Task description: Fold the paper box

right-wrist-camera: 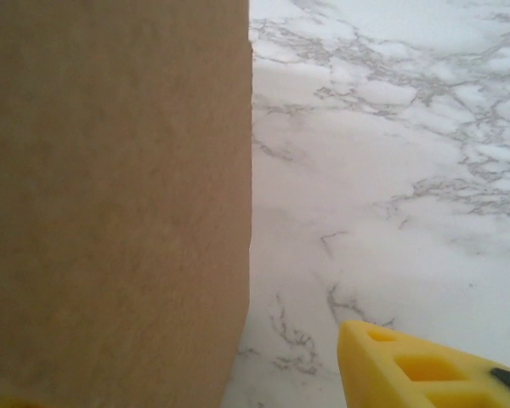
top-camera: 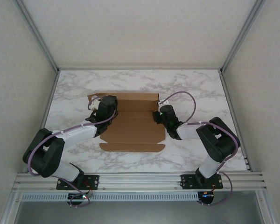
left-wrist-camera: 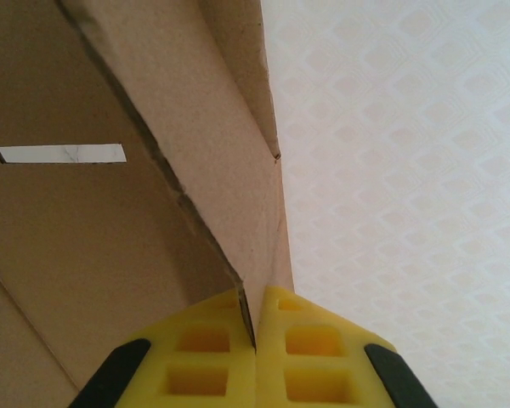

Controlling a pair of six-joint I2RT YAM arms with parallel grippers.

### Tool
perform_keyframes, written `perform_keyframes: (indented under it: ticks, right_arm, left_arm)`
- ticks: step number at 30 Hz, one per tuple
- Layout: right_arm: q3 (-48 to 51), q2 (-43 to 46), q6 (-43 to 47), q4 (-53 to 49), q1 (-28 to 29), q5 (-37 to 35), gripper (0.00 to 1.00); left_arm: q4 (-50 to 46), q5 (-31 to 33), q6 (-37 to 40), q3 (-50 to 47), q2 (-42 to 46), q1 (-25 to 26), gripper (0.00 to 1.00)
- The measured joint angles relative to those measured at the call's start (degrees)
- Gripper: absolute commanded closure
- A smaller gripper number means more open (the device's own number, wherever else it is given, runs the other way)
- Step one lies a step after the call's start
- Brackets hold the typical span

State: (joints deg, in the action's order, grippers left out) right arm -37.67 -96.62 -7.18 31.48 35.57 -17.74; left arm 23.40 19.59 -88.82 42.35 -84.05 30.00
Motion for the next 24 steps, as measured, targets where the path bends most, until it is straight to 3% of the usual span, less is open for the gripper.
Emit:
perform_keyframes:
  ticks: [4, 18, 24]
  right_arm:
    - [-0.6, -1.4, -0.3, 0.9, 0.5, -2.4, 0.55]
    - [3.5, -6.1, 2.6, 17.9, 1.1, -4.5, 0.60]
    - [3.5, -6.3, 3.9, 18.8, 1.6, -4.7, 0.75]
  left_arm:
    - [-0.9, 0.9, -0.2, 0.5, -0.2, 0.3, 1.00]
    - [-2.6, 1.9, -0.8, 1.6, -0.4, 0.7, 1.00]
    - [-2.6, 2.2, -1.3, 1.6, -0.6, 0.9, 1.00]
